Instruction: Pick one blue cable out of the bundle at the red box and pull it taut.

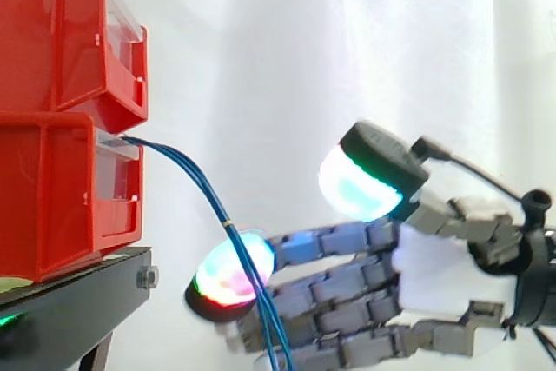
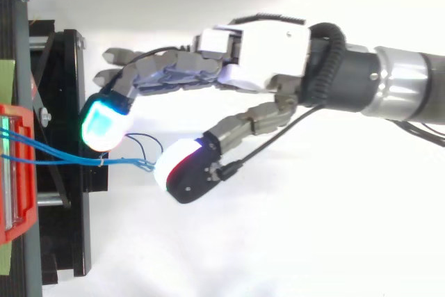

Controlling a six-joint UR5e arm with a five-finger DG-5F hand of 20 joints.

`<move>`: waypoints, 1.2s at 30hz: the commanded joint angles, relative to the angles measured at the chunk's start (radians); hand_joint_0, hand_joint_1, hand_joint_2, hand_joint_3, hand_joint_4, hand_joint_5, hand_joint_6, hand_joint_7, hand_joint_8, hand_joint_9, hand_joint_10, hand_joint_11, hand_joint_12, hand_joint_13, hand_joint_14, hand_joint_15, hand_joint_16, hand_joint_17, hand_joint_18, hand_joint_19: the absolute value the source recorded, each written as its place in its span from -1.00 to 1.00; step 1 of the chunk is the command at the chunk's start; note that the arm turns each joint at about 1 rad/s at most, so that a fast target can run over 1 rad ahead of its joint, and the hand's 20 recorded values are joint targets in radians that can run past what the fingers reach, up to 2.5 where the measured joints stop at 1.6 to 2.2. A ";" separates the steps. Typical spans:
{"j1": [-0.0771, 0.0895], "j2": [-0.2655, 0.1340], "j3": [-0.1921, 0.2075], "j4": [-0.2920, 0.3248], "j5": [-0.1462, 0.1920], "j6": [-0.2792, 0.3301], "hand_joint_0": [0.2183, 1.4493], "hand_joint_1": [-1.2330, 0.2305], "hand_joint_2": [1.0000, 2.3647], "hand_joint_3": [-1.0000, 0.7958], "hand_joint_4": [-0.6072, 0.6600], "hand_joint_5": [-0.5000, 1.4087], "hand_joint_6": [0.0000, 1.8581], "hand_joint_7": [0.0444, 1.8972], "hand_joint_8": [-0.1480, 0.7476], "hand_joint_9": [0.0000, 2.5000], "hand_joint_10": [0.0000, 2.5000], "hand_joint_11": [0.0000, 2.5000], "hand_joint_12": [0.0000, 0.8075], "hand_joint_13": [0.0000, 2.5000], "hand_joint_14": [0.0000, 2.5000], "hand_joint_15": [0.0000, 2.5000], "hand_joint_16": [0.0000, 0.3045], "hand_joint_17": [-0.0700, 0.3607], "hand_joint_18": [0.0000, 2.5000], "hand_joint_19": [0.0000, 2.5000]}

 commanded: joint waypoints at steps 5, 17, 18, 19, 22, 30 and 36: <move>0.007 -0.057 0.091 -0.022 -0.036 0.014 -0.50 -0.23 -1.00 -0.44 0.61 -0.65 -0.46 -0.22 0.00 -0.73 -1.00 -1.00 -0.05 -0.95 -1.00 -1.00 -0.55 0.04 -1.00 -0.99; 0.002 -0.057 0.091 -0.018 -0.042 0.015 -0.41 -0.21 -1.00 -0.44 0.61 -0.62 -0.46 0.00 -0.01 -0.70 -1.00 -1.00 -0.08 -0.92 -1.00 -1.00 -0.58 0.00 -1.00 -0.98; 0.000 -0.057 0.093 -0.018 -0.042 0.017 -0.41 -0.22 -1.00 -0.44 0.60 -0.62 -0.46 0.02 -0.01 -0.70 -1.00 -1.00 -0.08 -0.92 -1.00 -1.00 -0.58 0.00 -1.00 -0.97; 0.000 -0.057 0.094 -0.018 -0.042 0.017 -0.40 -0.22 -1.00 -0.43 0.59 -0.61 -0.46 0.05 -0.02 -0.70 -1.00 -1.00 -0.08 -0.92 -1.00 -1.00 -0.58 0.00 -1.00 -0.98; -0.003 -0.057 0.102 -0.019 -0.042 0.015 -0.38 -0.24 -0.99 -0.38 0.50 -0.60 -0.46 0.20 -0.02 -0.70 -1.00 -1.00 -0.09 -0.91 -1.00 -1.00 -0.58 -0.01 -1.00 -0.98; -0.004 -0.056 0.114 -0.022 -0.054 0.015 -0.32 -0.29 -0.98 -0.19 0.35 -0.64 -0.22 -0.09 -0.02 -0.68 -1.00 -0.99 -0.09 -0.89 -1.00 -1.00 -0.59 -0.03 -0.98 -0.98; -0.004 -0.057 0.116 -0.024 -0.054 0.015 -0.32 -0.36 -0.97 -0.05 0.31 -0.67 -0.11 -0.15 0.01 -0.63 -1.00 -0.98 -0.07 -0.84 -1.00 -1.00 -0.59 -0.02 -0.89 -1.00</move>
